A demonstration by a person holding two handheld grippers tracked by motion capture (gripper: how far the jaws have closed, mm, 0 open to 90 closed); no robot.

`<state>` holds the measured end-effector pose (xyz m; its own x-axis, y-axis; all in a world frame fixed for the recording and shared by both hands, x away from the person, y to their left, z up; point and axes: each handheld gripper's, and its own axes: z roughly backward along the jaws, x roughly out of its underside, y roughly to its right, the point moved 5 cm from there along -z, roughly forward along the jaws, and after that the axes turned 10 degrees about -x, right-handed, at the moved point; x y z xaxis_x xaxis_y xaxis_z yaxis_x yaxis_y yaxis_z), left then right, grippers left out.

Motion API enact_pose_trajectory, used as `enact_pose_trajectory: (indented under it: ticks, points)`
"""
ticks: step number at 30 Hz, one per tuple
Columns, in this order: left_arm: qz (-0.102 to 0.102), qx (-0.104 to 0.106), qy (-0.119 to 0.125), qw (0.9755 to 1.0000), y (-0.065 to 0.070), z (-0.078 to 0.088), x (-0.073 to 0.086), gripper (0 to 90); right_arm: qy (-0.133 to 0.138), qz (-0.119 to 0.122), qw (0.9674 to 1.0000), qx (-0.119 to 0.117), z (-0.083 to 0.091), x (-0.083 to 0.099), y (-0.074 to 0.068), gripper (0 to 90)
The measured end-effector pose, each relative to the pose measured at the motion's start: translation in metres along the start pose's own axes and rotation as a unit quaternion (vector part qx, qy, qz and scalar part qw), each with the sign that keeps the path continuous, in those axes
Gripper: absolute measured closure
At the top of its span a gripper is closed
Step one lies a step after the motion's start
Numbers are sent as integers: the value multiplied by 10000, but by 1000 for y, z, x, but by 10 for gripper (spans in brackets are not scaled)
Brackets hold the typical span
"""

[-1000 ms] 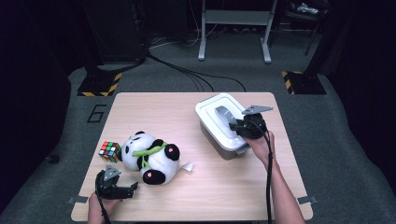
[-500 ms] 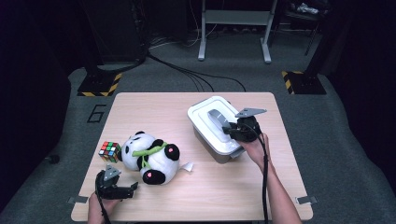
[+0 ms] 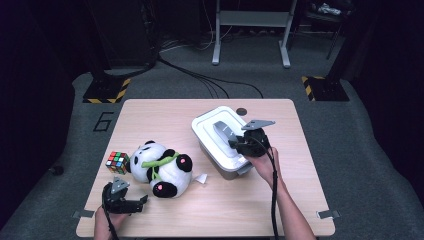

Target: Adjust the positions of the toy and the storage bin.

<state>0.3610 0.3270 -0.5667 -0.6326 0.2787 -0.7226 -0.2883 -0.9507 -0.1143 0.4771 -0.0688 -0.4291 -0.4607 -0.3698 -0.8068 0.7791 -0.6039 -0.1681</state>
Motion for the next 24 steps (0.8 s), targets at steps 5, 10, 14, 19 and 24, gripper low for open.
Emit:
enact_pose_trajectory:
  ticks: [5,10,14,19,24]
  points:
    - [0,1,3,10000,0,0,0,1,-2,67,9999,-87,-4,0,-9,672]
    - [-6,3,-1,10000,0,0,0,1,-8,141,9998,-163,-7,-1,-15,672]
    - [-3,-1,3,10000,0,0,0,1,-15,131,9997,-189,-8,-1,-19,671]
    - [-4,2,1,10000,0,0,0,1,-13,191,9996,-228,-10,-1,-22,672]
    - [0,0,3,10000,0,0,0,1,-17,181,9995,-256,-10,-2,-22,672]
